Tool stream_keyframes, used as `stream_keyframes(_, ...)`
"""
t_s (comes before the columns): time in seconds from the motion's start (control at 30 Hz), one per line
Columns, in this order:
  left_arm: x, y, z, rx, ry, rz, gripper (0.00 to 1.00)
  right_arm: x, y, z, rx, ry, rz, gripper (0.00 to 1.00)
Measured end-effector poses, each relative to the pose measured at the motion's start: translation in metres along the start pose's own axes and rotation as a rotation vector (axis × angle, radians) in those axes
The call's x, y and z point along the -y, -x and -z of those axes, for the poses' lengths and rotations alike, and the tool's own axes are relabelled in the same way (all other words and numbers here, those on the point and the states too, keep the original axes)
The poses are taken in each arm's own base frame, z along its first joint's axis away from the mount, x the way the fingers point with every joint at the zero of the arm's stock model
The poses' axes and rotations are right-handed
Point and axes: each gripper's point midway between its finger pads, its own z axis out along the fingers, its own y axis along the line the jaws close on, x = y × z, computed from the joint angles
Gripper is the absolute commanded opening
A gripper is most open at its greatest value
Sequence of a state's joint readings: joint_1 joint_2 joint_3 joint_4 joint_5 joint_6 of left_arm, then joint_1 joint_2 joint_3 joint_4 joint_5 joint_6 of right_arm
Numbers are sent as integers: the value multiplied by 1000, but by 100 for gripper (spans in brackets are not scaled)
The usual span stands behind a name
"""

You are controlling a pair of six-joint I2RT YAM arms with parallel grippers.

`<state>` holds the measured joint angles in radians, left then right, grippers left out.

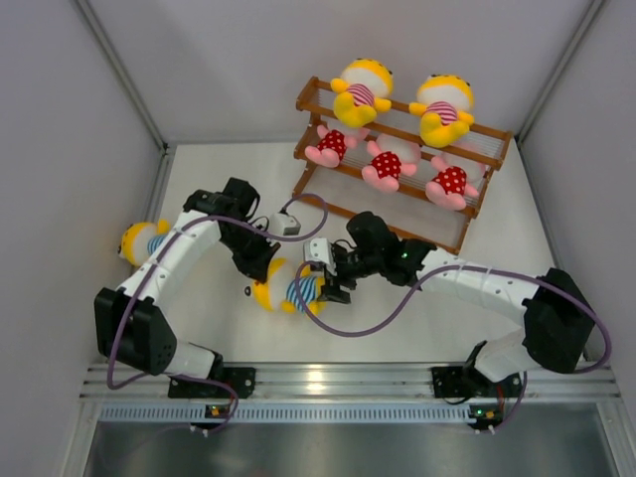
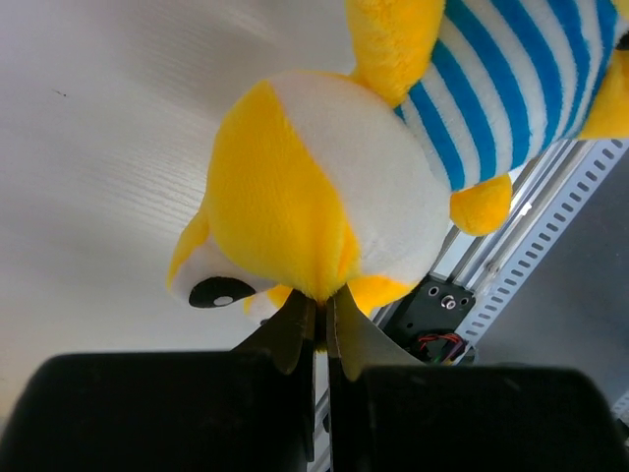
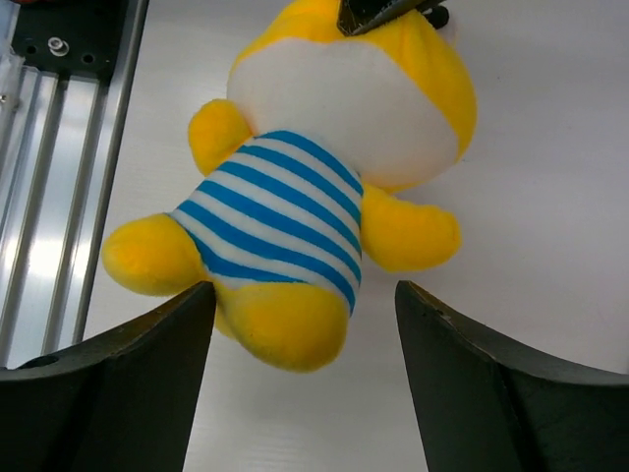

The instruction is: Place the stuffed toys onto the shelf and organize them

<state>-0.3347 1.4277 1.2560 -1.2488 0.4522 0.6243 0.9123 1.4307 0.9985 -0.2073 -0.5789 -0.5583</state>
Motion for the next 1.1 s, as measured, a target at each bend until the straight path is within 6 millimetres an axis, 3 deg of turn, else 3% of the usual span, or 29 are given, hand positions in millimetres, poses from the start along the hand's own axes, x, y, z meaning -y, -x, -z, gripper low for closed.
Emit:
stream_keyframes(0.03, 1, 1, 1, 2, -2, -4, 0, 1, -2, 0, -11, -10, 1, 68)
stream_keyframes(0.07, 1, 1, 1, 4, -3, -6, 0, 3, -4, -1, -23, -22, 5, 52)
stream_keyframes(0.13, 1, 2, 2, 4, -2, -9, 0, 5, -7, -1, -42, -46, 16, 34)
stream_keyframes(0.2, 1, 3, 3, 7, -1, -11, 0, 7, -8, -2, -57, -65, 13, 3)
stream_keyframes(0.23, 1, 3, 4, 9, 1, -10, 0, 7, -9, -2, -63, -72, 5, 0)
stream_keyframes(0.27, 0, 4, 5, 11, 4, -10, 28, 7, -9, -2, -68, -81, -12, 0)
stream_keyframes(0.37, -2, 11, 11, 20, 26, 8, 65, 12, -12, 1, -99, -130, -91, 0)
stream_keyframes(0.4, -5, 14, 14, 25, 40, 17, 96, 15, -13, 2, -106, -157, -118, 0)
stream_keyframes(0.57, -15, 32, 34, 74, 115, 61, 98, 34, -32, 16, -143, -377, -298, 0)
stream_keyframes(0.8, -34, 32, 50, 81, 212, 116, 98, 36, -94, 76, -113, -807, -527, 0)
stream_keyframes(1.1, -36, 30, 51, 72, 229, 125, 98, 75, -116, 146, 58, -1210, -603, 0)
